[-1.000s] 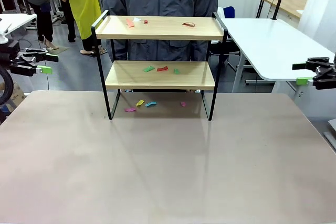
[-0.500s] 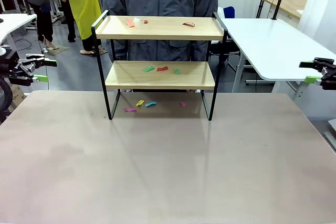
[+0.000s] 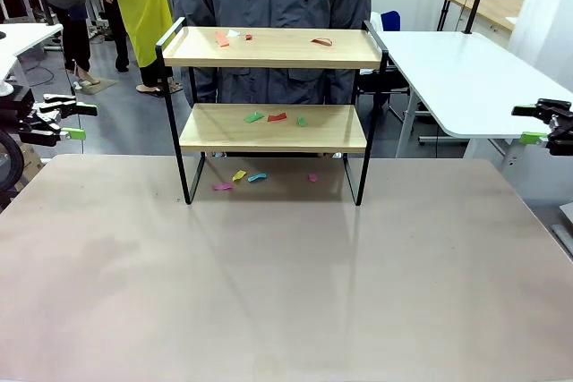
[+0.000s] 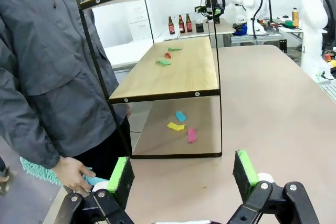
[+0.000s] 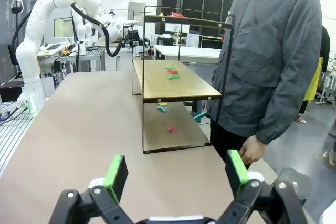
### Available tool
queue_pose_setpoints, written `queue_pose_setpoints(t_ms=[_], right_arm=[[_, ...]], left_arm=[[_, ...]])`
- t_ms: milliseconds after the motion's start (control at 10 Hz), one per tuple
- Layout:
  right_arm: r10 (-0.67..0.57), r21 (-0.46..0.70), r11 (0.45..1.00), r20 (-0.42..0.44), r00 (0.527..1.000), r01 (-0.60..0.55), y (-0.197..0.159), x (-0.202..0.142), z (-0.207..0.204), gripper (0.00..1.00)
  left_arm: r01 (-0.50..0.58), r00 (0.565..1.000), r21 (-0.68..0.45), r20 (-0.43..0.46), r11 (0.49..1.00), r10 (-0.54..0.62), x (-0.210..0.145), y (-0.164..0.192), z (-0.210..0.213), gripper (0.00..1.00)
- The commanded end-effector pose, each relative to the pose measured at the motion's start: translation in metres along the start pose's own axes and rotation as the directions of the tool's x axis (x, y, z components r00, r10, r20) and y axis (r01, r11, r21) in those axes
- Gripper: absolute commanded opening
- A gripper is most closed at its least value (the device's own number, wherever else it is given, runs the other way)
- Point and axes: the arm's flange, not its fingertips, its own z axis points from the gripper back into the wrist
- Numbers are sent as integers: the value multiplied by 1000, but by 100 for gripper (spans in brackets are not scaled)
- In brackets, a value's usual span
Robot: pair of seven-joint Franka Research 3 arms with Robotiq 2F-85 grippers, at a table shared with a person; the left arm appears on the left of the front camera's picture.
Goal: Clean the shelf.
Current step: Pick up the Duster handed by the human.
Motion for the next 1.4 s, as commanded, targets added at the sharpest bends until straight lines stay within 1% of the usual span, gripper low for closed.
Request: queue_pose_setpoints(t_ms=[0,300,400,1300], right_arm=[[38,-8,999,32,999,-38,-5,0,2,100],[49,1,999,42,998,-49,-6,2,1,100],[6,0,1000,6,1000,-6,0,0,1,100],[6,0,1000,6,1000,-6,0,0,1,100]], left_arm=[[-22,1000,26,17,999,21,6,0,-4,100],[-11,999,34,49,999,9,11,-3,-2,100],[-9,1000,6,7,1000,9,2,1,-1,100],[-9,1000,6,7,1000,9,2,1,-1,100]])
